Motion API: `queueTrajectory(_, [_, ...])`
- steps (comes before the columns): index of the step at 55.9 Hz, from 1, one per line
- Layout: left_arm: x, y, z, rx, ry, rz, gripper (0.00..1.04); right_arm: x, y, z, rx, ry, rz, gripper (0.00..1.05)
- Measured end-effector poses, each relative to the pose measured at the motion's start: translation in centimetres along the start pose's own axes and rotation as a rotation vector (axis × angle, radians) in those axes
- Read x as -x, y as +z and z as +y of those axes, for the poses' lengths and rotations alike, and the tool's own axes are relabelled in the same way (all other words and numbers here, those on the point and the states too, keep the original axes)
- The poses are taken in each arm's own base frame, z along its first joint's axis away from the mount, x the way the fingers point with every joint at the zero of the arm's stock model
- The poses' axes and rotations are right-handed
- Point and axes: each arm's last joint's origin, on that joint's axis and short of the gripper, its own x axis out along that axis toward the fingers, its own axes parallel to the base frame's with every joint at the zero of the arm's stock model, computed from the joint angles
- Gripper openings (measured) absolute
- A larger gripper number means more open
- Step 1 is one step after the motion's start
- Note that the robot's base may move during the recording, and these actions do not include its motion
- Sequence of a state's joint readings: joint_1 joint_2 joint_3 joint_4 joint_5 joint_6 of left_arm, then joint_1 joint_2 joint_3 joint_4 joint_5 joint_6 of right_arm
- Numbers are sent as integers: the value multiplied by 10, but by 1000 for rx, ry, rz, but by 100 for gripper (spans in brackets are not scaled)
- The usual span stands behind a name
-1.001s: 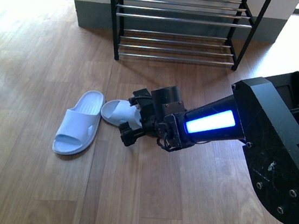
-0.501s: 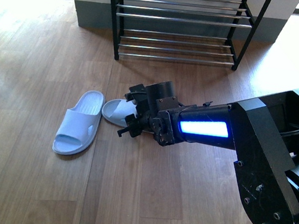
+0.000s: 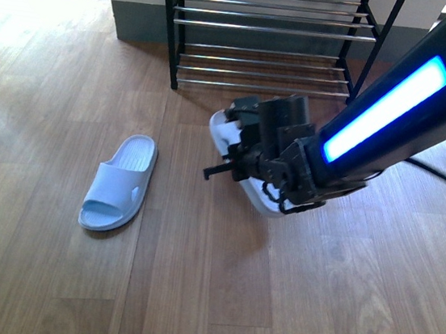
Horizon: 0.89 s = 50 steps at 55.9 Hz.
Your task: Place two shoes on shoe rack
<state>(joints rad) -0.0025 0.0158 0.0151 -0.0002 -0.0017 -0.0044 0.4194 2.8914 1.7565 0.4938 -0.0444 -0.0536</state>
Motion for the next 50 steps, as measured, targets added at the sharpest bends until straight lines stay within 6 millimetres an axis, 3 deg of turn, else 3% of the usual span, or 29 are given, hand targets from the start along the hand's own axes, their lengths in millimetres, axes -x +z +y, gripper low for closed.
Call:
queueTrajectory(7, [0,0,0,0,0,0,95,49,18,-22,-62,-93,-42,2])
queueTrajectory(16, [0,0,0,0,0,0,95,153,28,-59,-168,-253,-83,2])
queueTrajectory(24, [0,0,0,0,0,0,95,228,25,-73,-215,-320,-102,2])
queueTrajectory(37, [0,0,0,0,0,0,95,332,14,-82,-282,-400,-172,2])
queueTrajectory(46, [0,0,0,0,0,0,95,376,-3,-79,-321,-433,-204,2])
queueTrajectory(50, [0,0,0,0,0,0,95,384,-6,-79,-332,-446,-222,2])
